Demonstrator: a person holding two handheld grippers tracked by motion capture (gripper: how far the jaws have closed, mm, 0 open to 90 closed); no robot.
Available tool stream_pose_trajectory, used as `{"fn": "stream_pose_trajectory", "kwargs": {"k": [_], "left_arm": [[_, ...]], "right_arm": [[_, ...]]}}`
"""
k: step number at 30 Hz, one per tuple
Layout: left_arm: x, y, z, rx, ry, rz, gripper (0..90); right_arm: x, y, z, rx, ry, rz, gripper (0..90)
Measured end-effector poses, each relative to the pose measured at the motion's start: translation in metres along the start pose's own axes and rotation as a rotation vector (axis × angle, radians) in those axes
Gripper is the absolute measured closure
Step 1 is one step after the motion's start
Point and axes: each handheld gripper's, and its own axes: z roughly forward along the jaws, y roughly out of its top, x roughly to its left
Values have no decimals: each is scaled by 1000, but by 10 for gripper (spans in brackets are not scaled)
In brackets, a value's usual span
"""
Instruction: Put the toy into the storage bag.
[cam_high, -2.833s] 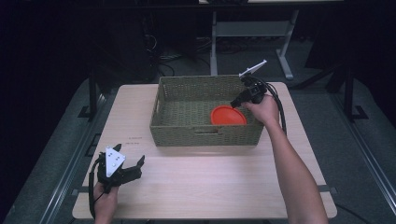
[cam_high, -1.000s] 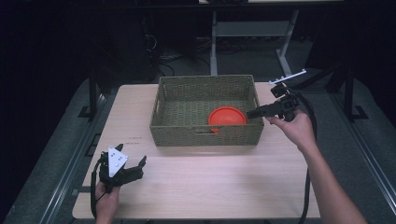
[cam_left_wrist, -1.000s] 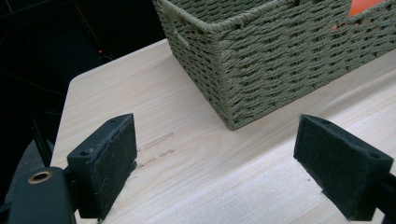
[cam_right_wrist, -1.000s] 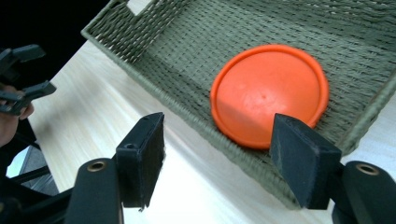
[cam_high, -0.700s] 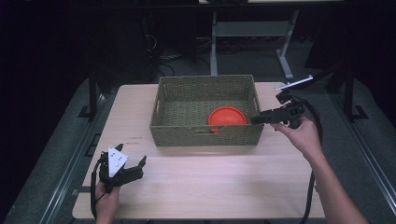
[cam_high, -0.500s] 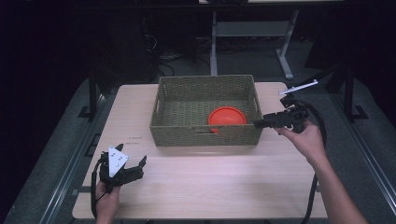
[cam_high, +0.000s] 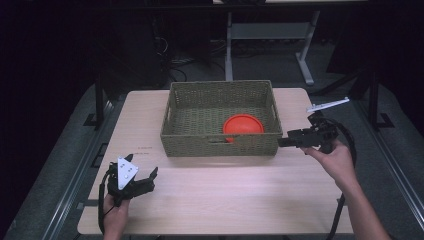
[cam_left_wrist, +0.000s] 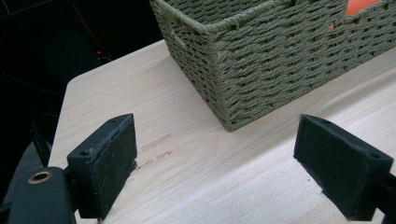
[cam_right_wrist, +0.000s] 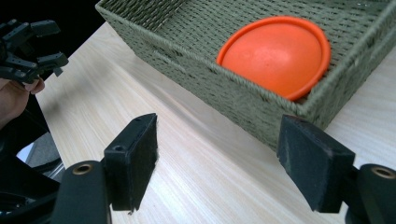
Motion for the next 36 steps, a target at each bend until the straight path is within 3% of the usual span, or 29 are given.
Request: {"fn": "stream_pose_trajectory", "kwargs": {"k": [17,36], "left_arm": [[0,0,1,0,1,3,127],[-2,-1,2,4,-1,1,127]], "right_arm": [[-13,-42,0,-20,17,31,263],[-25,-85,2,-20,-12,67,263]]}}
